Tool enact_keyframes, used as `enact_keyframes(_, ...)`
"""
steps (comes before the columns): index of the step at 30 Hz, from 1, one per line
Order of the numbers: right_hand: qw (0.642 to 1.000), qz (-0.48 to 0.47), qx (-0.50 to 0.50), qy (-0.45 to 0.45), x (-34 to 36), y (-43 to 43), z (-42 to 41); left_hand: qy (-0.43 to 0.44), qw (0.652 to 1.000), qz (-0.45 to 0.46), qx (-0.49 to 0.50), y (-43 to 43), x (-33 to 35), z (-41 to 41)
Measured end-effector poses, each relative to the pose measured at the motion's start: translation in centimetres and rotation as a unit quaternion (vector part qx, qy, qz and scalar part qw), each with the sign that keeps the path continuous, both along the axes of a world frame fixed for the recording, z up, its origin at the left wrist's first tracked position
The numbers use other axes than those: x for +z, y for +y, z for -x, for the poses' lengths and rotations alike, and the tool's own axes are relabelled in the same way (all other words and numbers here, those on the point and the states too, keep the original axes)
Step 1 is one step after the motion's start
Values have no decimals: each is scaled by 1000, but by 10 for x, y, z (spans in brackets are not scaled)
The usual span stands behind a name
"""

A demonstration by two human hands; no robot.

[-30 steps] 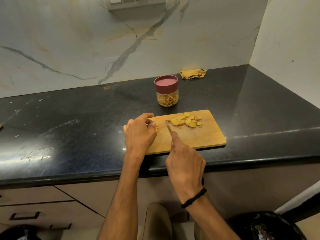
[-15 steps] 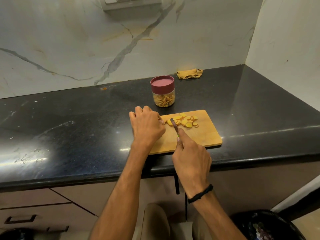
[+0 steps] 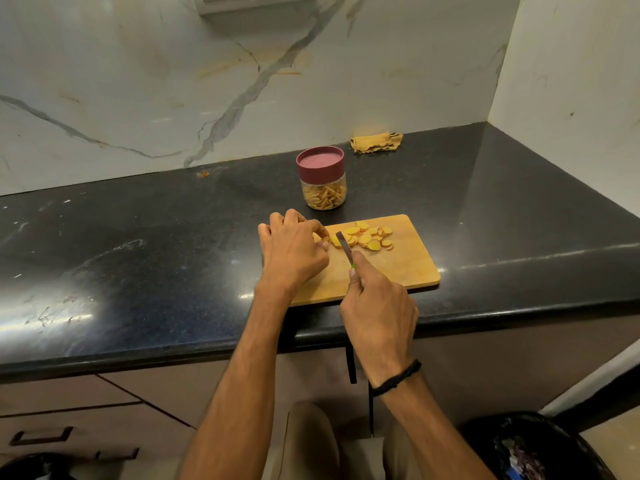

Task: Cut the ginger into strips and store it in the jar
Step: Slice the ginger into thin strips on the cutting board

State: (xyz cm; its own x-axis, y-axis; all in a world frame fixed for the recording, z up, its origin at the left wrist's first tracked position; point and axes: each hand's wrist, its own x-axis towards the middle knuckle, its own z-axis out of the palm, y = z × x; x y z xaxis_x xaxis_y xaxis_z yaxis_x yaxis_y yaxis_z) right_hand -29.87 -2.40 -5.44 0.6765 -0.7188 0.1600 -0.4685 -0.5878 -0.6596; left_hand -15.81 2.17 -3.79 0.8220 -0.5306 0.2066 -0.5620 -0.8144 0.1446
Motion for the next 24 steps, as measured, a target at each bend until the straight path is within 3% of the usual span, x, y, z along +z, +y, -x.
enact_keyframes(24, 996, 53, 57, 44, -1, 13, 6, -50, 996, 56, 46, 22, -7, 22)
